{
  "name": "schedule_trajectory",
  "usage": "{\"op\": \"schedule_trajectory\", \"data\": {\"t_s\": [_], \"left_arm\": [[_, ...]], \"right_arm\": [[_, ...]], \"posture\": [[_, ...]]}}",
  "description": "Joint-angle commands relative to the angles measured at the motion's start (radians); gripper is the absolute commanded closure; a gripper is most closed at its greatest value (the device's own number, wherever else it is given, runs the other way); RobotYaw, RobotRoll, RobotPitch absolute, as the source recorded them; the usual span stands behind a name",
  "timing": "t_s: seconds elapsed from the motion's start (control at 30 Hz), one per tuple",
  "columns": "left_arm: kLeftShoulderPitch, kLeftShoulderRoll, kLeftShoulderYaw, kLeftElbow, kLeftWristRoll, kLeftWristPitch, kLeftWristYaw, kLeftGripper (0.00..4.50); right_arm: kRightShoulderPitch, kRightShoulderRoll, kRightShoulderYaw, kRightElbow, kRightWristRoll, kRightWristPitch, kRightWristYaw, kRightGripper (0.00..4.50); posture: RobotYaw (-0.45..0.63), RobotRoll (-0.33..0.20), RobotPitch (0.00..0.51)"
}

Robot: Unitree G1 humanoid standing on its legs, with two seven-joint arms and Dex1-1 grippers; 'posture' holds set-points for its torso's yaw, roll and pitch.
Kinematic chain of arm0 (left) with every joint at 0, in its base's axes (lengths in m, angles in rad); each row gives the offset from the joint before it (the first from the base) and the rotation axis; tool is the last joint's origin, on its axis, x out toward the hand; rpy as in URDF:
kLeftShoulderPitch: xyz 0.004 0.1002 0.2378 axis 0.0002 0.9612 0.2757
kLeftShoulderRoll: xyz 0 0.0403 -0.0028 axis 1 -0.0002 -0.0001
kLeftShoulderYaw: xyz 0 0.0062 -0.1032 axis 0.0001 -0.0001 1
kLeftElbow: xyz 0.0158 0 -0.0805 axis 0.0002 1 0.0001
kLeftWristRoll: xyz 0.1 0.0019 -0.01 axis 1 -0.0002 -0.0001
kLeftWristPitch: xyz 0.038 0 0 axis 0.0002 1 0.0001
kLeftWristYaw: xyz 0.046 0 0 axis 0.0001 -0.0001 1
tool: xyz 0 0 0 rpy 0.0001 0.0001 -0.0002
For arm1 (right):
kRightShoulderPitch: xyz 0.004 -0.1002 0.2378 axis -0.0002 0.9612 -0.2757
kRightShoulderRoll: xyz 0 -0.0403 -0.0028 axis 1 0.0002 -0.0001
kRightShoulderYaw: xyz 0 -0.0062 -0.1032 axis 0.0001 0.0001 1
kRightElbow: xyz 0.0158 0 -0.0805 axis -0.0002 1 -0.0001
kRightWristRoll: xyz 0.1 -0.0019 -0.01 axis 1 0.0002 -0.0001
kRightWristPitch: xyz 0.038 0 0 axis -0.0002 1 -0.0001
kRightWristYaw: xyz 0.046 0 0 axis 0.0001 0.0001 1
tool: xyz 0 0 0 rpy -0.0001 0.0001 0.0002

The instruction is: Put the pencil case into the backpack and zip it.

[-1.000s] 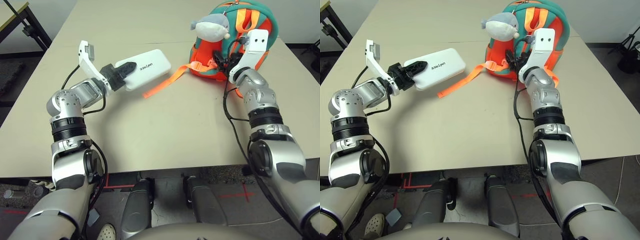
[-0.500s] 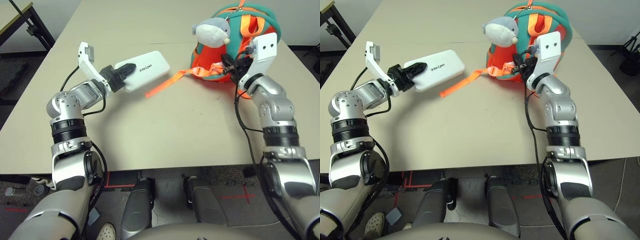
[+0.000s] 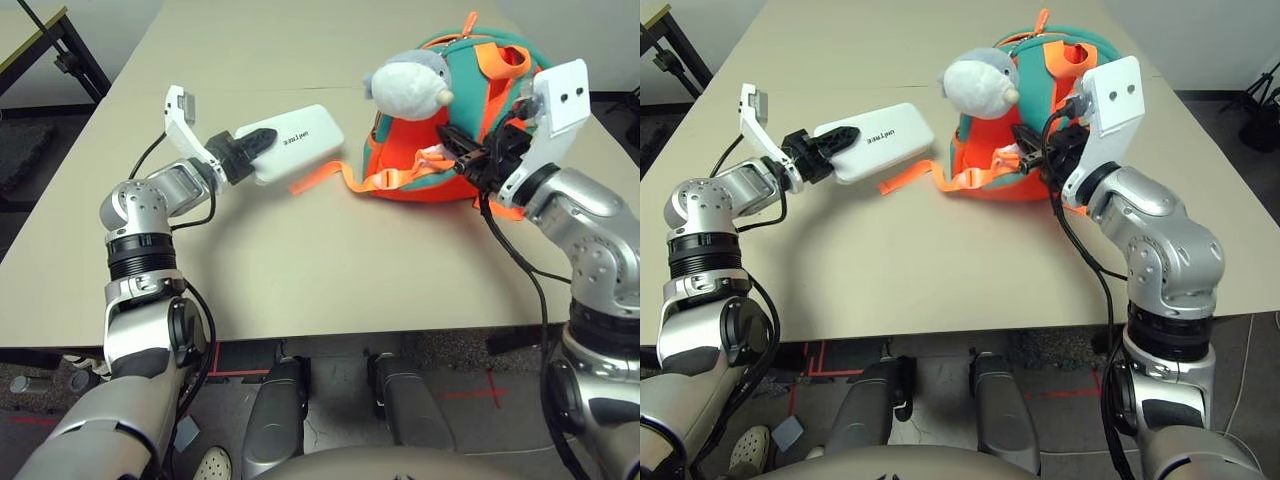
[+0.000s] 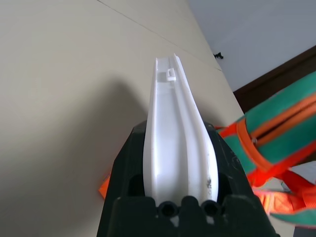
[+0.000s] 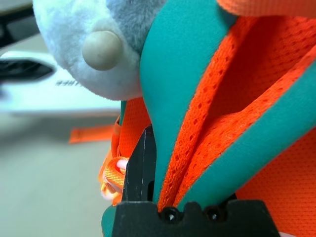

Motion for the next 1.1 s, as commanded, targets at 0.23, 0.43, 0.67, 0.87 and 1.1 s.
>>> {"op": "schedule_trajectory", "data": {"t_s": [0.23, 0.43, 0.67, 0.87, 1.1], "left_arm": [[-0.045, -0.004, -0.023, 0.042, 0.028, -0.036, -0.049, 3.27], [-0.067, 0.040, -0.052, 0.010, 0.035, -0.029, -0.109, 3.27], [-0.154, 0.143, -0.086, -0.026, 0.004, 0.044, -0.230, 3.27], [-0.228, 0.222, -0.108, -0.042, -0.014, 0.110, -0.348, 3.27], [-0.268, 0.247, -0.105, -0.076, -0.070, 0.187, -0.448, 3.27]], "right_arm": [[0.084, -0.104, 0.041, -0.024, 0.040, -0.036, 0.100, 4.12], [0.140, -0.069, 0.101, 0.061, -0.041, -0.137, 0.077, 4.12], [0.141, -0.063, 0.138, 0.135, -0.092, -0.212, 0.089, 4.12], [0.134, -0.064, 0.157, 0.173, -0.116, -0.240, 0.103, 4.12], [0.130, -0.057, 0.173, 0.205, -0.138, -0.264, 0.109, 4.12]], "posture": [[-0.18, 0.000, 0.133], [-0.17, 0.000, 0.129], [-0.16, 0.000, 0.130], [-0.15, 0.000, 0.134], [-0.15, 0.000, 0.136]]}}
